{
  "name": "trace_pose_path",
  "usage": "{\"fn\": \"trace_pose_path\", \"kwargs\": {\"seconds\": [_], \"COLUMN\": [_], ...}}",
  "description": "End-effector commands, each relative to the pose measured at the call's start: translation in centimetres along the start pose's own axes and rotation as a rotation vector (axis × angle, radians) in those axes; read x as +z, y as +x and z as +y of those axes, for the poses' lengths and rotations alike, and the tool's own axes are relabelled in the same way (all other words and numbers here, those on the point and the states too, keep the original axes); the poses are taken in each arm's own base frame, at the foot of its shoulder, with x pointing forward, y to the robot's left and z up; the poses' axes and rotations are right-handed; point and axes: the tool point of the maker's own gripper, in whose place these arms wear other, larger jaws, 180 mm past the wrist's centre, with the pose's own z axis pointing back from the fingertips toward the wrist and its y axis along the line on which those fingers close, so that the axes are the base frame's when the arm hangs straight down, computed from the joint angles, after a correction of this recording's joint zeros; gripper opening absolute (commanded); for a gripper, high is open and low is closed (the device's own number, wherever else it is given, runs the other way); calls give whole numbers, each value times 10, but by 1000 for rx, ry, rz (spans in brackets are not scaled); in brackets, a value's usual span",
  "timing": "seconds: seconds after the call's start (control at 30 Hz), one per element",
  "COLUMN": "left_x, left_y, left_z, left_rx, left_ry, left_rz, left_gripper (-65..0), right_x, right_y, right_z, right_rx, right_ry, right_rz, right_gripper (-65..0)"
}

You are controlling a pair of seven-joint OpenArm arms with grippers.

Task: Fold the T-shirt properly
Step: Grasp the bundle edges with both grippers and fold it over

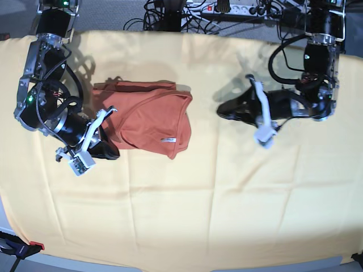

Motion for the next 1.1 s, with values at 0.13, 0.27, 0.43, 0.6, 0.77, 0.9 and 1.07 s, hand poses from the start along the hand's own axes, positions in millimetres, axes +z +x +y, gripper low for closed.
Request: {"fn": "trace_pose_path", "kwargs": {"seconds": [0.13,0.27,0.43,0.6,0.77,0.9,1.07], "left_x": [-24,-50,-79,-100,-113,-124,-134], "left_y": [21,14,4,5,4,6,1], "left_z": [-50,-71,-92,-107,-94,-74,-54], "left_rx": [-213,-294,-398,-451,-421,-399,-350], "left_ry": [-89,-127,-150,-161,-141,-120,-107], "left_rz": [-7,16,42,35,19,37,67], "left_gripper": [-650,-650,-650,-650,-650,-650,-650], "right_x": [-3,-11,-28,-37,-46,-50,-52], "right_y": [9,-1,-12,-18,-34,-41,-60], "right_z": [-28,-47,-52,-47,-42,-39,-34], "right_rx": [34,21,47,80,102,135,153], "right_ry": [-9,-3,21,43,58,58,82], "right_rz": [11,75,159,204,261,290,363], "right_gripper": [-650,-650,-650,-650,-650,-650,-650]}}
